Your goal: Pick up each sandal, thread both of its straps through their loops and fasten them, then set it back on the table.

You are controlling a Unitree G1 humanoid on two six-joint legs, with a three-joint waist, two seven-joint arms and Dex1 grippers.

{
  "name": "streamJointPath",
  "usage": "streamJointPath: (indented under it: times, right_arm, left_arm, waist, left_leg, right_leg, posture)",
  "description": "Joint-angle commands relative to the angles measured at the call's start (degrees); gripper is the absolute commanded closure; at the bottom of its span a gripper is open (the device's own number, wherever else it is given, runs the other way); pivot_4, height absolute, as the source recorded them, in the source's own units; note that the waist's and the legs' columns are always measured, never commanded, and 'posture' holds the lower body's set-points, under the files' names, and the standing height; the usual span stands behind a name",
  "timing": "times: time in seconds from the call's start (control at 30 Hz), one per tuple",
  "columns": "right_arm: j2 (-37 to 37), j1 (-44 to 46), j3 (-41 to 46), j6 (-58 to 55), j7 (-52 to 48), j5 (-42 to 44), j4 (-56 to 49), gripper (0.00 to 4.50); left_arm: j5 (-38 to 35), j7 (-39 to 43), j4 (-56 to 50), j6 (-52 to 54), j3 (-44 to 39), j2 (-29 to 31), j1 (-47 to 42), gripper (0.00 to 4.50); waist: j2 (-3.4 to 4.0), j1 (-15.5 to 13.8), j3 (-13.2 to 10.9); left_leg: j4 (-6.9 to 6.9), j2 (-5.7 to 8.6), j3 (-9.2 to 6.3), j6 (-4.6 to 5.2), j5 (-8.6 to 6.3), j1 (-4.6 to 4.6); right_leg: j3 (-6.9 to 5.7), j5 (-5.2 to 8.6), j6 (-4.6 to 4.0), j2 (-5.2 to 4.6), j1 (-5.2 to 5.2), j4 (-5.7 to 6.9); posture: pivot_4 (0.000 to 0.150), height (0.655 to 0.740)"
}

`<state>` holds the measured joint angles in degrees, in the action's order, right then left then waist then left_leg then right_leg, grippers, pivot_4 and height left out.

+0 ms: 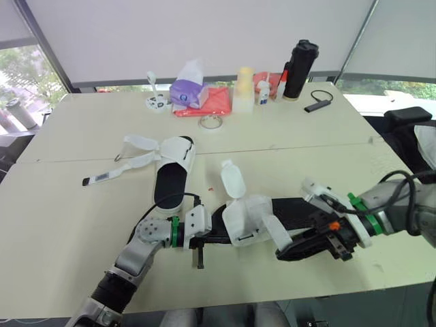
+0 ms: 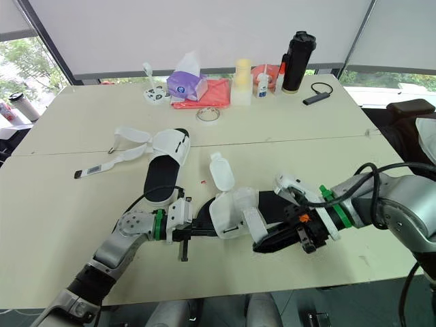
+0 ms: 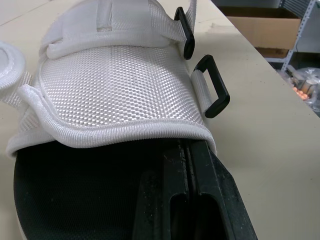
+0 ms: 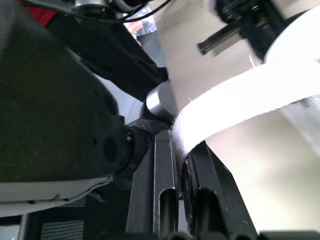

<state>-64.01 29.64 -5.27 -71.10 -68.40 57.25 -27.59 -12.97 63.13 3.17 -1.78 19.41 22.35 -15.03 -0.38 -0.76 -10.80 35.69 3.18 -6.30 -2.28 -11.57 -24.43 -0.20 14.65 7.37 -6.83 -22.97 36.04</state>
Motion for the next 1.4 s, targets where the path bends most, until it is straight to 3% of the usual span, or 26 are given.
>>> streamJointPath:
  times: [0.03, 0.4, 0.5, 0.73, 1.0, 1.4]
  right_arm:
    - [2.14, 4.25, -0.29, -1.02, 0.69, -0.07, 3.59, 4.35]
    - [13.84, 16.16, -0.74, -5.41, 5.94, -2.79, 21.61, 4.35]
    - [15.18, 17.4, -0.66, -5.46, 6.37, -3.83, 24.02, 3.57]
    - [18.64, 20.62, 0.65, -5.36, 8.31, -5.92, 29.86, 0.11]
    - [21.84, 23.24, 4.3, -3.01, 12.54, -9.28, 35.6, 0.11]
    - [23.27, 21.06, -0.65, 2.78, 12.04, -18.6, 40.18, 0.11]
  left_arm:
    - [1.55, -0.76, 0.51, 0.51, 0.51, 0.12, 0.38, 4.5]
    - [1.51, -1.2, 0.27, 0.67, 0.54, 0.06, 0.59, 4.5]
    - [1.45, -1.38, 0.14, 0.67, 0.53, 0.21, 0.77, 4.5]
    - [1.4, -1.57, -0.04, 0.72, 0.55, 0.27, 0.95, 4.5]
    - [1.37, -1.66, 0.01, 0.63, 0.58, 0.2, 1.11, 4.5]
    - [1.49, -1.53, 0.37, 0.3, 0.69, 0.12, 0.99, 4.5]
  waist:
    - [0.0, -0.06, 0.0]
    - [0.01, 0.04, -0.01]
    - [0.01, 0.05, -0.01]
    - [0.02, 0.06, -0.01]
    - [0.03, 0.08, -0.01]
    - [0.03, 0.14, -0.01]
  left_leg:
    - [0.0, 0.01, -0.01, 0.0, 0.0, -0.01]
    - [-0.02, 0.03, 0.0, 0.02, 0.01, -0.04]
    - [-0.04, 0.06, -0.01, 0.02, 0.01, -0.05]
    - [-0.06, 0.1, 0.01, 0.02, 0.01, -0.04]
    - [-0.09, 0.11, 0.0, 0.02, 0.01, -0.04]
    - [-0.12, 0.12, 0.02, 0.02, 0.02, -0.03]
  right_leg:
    - [0.0, 0.0, 0.0, 0.0, -0.01, 0.0]
    - [0.02, -0.05, -0.03, 0.01, -0.11, 0.05]
    - [0.01, -0.05, -0.02, 0.03, -0.13, 0.06]
    - [0.02, -0.05, -0.02, 0.06, -0.15, 0.07]
    - [0.02, -0.06, 0.0, 0.06, -0.16, 0.07]
    - [0.02, -0.11, 0.08, 0.07, -0.17, 0.08]
  posture:
    - [0.15, 0.74]
    - [0.15, 0.74]
    - [0.15, 0.74]
    - [0.15, 0.74]
    - [0.15, 0.74]
    - [0.15, 0.74]
